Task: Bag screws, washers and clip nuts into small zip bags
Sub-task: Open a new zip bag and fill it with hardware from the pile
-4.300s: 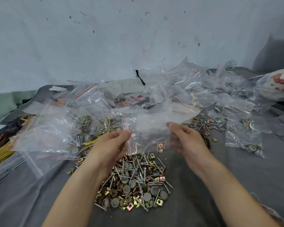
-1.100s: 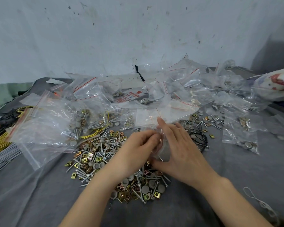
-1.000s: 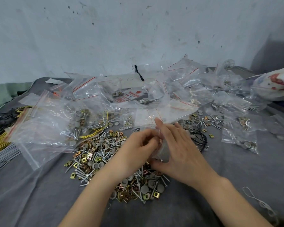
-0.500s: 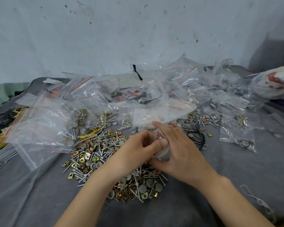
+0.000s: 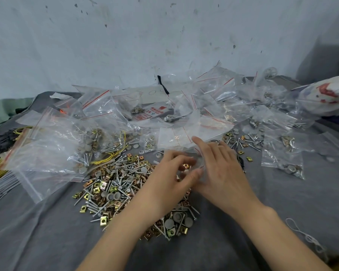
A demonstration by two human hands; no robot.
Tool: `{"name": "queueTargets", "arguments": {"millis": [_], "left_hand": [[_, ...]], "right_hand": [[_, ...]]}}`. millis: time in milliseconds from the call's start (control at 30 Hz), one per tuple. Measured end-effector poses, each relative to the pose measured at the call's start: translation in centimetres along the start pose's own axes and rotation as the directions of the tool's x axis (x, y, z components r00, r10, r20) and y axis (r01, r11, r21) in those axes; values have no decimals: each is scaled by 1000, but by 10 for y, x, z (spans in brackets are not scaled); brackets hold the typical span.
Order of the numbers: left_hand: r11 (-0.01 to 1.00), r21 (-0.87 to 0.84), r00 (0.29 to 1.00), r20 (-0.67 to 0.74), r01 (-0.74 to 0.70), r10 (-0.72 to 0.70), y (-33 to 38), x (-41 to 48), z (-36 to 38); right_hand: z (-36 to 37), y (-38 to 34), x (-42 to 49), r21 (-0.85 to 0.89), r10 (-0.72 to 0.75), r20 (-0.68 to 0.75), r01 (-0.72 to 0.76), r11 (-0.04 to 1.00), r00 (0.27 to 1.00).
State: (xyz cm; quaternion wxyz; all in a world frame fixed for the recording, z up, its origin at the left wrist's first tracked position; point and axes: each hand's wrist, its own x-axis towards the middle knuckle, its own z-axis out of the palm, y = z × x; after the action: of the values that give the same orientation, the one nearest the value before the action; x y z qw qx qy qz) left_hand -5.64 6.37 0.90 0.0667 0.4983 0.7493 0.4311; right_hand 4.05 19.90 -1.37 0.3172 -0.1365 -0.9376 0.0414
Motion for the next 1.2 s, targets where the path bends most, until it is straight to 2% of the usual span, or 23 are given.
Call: {"name": "queueTargets", "arguments": {"millis": [67,133,267,433,500,567,700,800,900,1067,1200], "left_hand": [[999,-23,995,-96,-25,23,3,1,0],[999,-31,992,-124,-34,30,6,1,-1],[1000,-1,999,29,-18,18,9,-3,3],[980,-198,998,62,35,-23,16,0,1],[973,-221,996,79,69,-52,16,1,0],[978,-196,996,55,73,-64,15,1,0],[1000,14,998,-66,-3,3,10,-1,6],[990,128,994,-86,-57,69,8,-4,8],[982,173,990,-105,-78,97,7,-3,8],[985,168,994,-98,-40,57,5,-2,5],[996,-7,993,-87,85,-86,7,0,6]], "right_hand": [[-1,0,-1,6,24,-4,-24,1000,1000],[-1,1,-1,10,35,-25,-34,999,999],[1,4,-1,17,3,-15,-3,1000,1000],[1,6,-3,67,-49,-7,50,997,999],[1,6,-2,90,-56,-14,57,994,998],[1,7,-3,97,-60,-15,62,993,998],[3,7,-4,145,24,-10,-23,989,1000],[5,8,-5,152,61,-45,-53,987,997],[9,9,-6,126,49,-50,-42,991,998],[11,12,-5,27,48,-53,-46,999,997],[10,13,-4,-61,-17,-69,13,998,997]]}}
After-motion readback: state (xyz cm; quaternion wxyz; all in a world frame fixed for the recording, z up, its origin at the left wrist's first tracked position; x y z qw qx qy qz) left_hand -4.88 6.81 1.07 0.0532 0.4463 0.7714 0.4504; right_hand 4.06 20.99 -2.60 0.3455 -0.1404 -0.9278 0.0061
